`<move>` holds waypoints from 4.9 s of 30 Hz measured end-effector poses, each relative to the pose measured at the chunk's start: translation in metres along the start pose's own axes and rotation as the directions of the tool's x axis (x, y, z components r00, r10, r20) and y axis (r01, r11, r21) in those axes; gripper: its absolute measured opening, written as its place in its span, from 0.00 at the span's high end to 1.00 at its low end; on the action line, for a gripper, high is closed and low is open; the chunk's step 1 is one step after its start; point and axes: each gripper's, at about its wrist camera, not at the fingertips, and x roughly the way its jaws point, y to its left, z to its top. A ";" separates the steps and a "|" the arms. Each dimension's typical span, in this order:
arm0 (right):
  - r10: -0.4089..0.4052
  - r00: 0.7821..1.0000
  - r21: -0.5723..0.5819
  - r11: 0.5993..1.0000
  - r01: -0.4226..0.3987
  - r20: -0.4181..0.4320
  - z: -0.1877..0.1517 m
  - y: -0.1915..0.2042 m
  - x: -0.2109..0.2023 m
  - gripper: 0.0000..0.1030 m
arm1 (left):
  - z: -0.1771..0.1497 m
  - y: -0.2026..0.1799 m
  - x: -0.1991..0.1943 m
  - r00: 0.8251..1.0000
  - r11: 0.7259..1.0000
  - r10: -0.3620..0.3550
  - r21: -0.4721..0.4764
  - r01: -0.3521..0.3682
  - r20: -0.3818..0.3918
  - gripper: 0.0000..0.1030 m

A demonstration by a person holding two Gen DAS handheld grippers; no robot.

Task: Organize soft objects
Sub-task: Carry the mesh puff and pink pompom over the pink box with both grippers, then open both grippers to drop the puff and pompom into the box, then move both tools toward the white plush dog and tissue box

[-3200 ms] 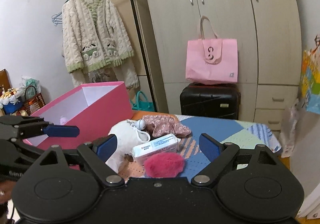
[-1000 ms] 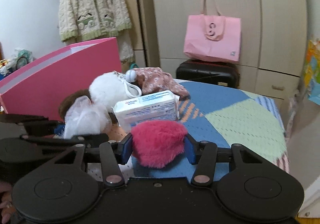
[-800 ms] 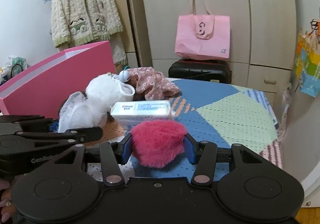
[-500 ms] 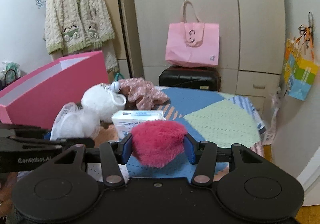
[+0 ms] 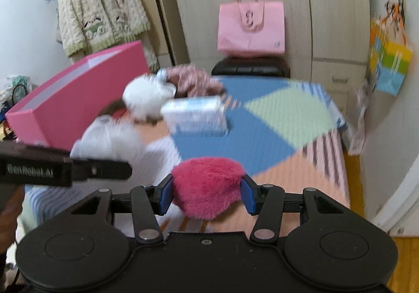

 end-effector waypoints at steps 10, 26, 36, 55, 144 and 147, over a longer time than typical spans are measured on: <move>0.084 0.996 -0.022 0.996 -0.084 -0.037 -0.004 0.017 -0.023 0.44 | -0.009 0.004 -0.022 0.999 1.000 -0.007 0.010 0.008 -0.042 0.67; 0.228 0.966 -0.048 0.971 -0.235 -0.119 0.018 0.057 -0.043 0.44 | -0.010 0.043 -0.081 0.992 0.997 -0.060 -0.054 0.054 -0.115 0.67; 0.386 0.902 -0.048 0.914 -0.402 -0.193 0.045 0.098 -0.034 0.44 | 0.005 0.084 -0.129 0.981 0.988 -0.126 -0.102 0.112 -0.144 0.67; 0.511 0.860 -0.124 0.853 -0.507 0.001 0.127 0.164 0.009 0.44 | 0.067 0.131 -0.174 0.992 0.998 -0.046 -0.041 0.051 0.120 0.67; 0.041 0.993 -0.277 0.961 -0.009 0.108 0.051 0.070 -0.080 0.28 | 0.051 -0.002 -0.125 0.993 0.910 -0.033 0.408 0.075 -0.109 0.30; 0.044 0.994 -0.252 0.968 -0.016 0.104 0.052 0.058 -0.074 0.28 | 0.049 -0.007 -0.111 0.992 0.912 -0.055 0.399 0.096 -0.115 0.30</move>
